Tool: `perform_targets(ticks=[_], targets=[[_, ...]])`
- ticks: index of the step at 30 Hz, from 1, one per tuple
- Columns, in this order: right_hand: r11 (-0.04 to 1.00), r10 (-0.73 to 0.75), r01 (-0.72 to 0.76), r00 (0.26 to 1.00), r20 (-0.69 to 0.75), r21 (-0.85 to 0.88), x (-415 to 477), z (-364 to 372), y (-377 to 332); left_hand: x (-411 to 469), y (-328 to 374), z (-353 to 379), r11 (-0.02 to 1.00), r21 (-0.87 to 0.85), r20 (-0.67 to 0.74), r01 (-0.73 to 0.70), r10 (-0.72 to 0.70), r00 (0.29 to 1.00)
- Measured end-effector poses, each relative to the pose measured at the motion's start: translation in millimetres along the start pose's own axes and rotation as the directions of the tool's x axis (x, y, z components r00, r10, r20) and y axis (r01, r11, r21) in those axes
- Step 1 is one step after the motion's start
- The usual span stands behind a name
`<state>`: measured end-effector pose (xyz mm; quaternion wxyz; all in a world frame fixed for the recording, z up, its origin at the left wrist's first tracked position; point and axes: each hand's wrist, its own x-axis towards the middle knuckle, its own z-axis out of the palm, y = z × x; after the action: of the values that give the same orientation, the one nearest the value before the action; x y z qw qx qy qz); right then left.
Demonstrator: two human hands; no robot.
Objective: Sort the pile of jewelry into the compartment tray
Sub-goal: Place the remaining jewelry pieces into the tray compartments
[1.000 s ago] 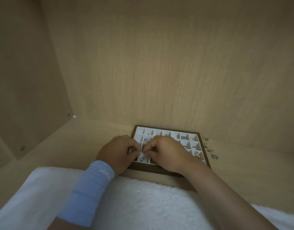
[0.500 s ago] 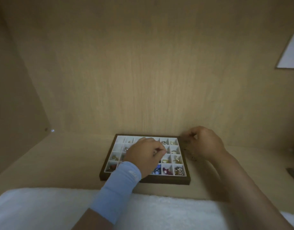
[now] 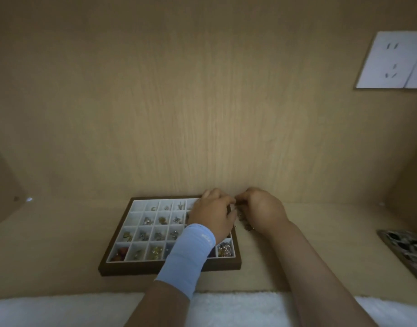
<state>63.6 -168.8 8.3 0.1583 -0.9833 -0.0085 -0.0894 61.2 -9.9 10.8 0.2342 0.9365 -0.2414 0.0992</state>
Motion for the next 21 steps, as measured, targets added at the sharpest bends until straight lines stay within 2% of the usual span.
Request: perform_targets(ticks=[6, 10, 12, 13, 15, 16, 18, 21], targets=[[0.999, 0.045, -0.045, 0.999, 0.019, -0.009, 4.5, -1.9, 5.4, -2.0, -5.7, 1.9, 0.999, -0.053, -0.018, -0.014, 0.013, 1.0], [0.963, 0.092, -0.101, 0.995, 0.045, 0.251, 0.8, -5.0, 10.4, -3.4, -5.1, -3.0, 0.996, -0.085, -0.027, 0.006, -0.008, 1.0], [0.868, 0.117, -0.128, 0.992, 0.054, 0.48, -4.2, -12.8, 7.9, -4.0, -4.4, -5.9, 0.991, -0.13, -0.04, 0.024, -0.029, 0.999], [0.782, 0.124, -0.138, 0.99, 0.065, 0.607, -6.9, -18.5, 4.6, -4.3, -3.3, -7.5, 0.983, -0.181, -0.047, 0.039, -0.048, 0.998], [0.59, 0.102, -0.144, 0.989, 0.104, 0.794, -12.8, -32.6, -3.9, -4.3, -0.9, -10.6, 0.931, -0.358, -0.055, 0.079, -0.106, 0.993], [0.545, 0.084, -0.144, 0.99, 0.117, 0.826, -15.5, -39.1, -7.5, -4.0, 0.2, -12.6, 0.886, -0.453, -0.054, 0.095, -0.134, 0.99], [0.54, 0.048, -0.145, 0.989, 0.142, 0.829, -18.7, -47.5, -11.6, -3.2, 2.3, -16.7, 0.802, -0.588, -0.054, 0.109, -0.173, 0.983], [0.508, 0.035, -0.16, 0.986, 0.165, 0.847, -18.5, -48.8, -12.0, -1.3, 0.8, -19.3, 0.71, -0.697, -0.079, 0.1, -0.214, 0.974]])
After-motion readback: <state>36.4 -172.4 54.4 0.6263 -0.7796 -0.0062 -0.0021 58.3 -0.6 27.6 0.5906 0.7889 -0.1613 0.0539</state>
